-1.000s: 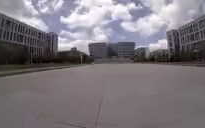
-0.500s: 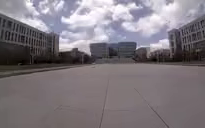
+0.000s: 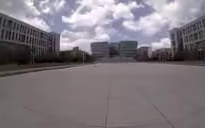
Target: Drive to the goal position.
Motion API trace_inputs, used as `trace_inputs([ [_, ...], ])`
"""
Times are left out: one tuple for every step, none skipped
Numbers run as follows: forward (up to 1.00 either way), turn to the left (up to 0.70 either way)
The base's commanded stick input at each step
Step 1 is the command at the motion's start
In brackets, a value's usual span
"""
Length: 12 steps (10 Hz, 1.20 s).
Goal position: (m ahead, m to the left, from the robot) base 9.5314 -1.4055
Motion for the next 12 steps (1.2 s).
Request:
trace_inputs([
  [0.70,0.00],
  [0.70,0.00],
  [0.70,0.00],
  [0.70,0.00],
  [0.70,0.00],
  [0.70,0.00],
  [0.70,0.00],
  [0.70,0.00],
  [0.70,0.00],
  [0.70,0.00],
  [0.70,-0.03],
  [0.70,-0.26],
])
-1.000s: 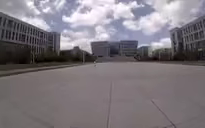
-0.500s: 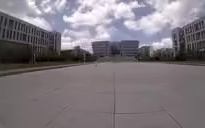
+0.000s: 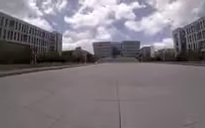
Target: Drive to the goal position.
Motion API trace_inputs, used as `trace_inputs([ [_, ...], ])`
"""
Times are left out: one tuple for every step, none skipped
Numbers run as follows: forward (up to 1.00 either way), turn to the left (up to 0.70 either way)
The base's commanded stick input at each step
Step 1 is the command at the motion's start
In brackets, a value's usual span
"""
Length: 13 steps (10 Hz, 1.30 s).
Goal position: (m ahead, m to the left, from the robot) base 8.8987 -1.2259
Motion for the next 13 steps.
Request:
trace_inputs([
  [0.70,-0.31],
  [0.70,-0.31],
  [0.70,-0.23],
  [0.70,-0.15],
  [0.70,0.00],
  [0.70,0.00],
  [0.70,0.00],
  [0.70,0.00],
  [0.70,0.00],
  [0.70,0.00],
  [0.70,0.00],
  [0.70,0.00],
  [0.70,0.00],
])
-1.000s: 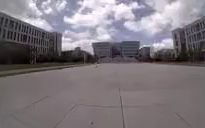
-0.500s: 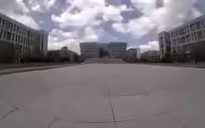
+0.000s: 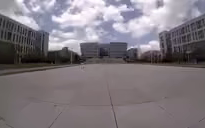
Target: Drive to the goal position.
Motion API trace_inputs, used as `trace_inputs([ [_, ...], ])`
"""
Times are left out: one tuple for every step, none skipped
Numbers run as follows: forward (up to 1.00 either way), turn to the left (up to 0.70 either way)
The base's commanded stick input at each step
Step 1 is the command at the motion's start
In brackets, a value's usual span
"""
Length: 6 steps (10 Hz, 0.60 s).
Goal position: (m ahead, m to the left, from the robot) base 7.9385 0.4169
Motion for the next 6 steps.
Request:
trace_inputs([
  [0.70,0.00],
  [0.70,0.00],
  [0.70,0.00],
  [0.70,0.00],
  [0.70,0.00],
  [0.70,0.00],
])
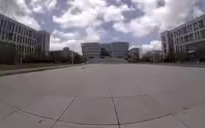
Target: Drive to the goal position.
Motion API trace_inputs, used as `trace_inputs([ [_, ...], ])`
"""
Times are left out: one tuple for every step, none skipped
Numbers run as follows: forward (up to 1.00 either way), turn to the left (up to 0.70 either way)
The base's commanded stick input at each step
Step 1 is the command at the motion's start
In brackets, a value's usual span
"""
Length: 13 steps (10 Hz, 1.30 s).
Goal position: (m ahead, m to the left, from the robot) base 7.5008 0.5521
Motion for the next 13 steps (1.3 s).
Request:
trace_inputs([
  [0.70,0.00],
  [0.70,0.00],
  [0.70,0.00],
  [0.70,0.00],
  [0.70,0.00],
  [0.70,0.00],
  [0.70,-0.09],
  [0.70,-0.24],
  [0.70,-0.29],
  [0.70,-0.30],
  [0.70,-0.29],
  [0.70,-0.29],
  [0.70,-0.29],
])
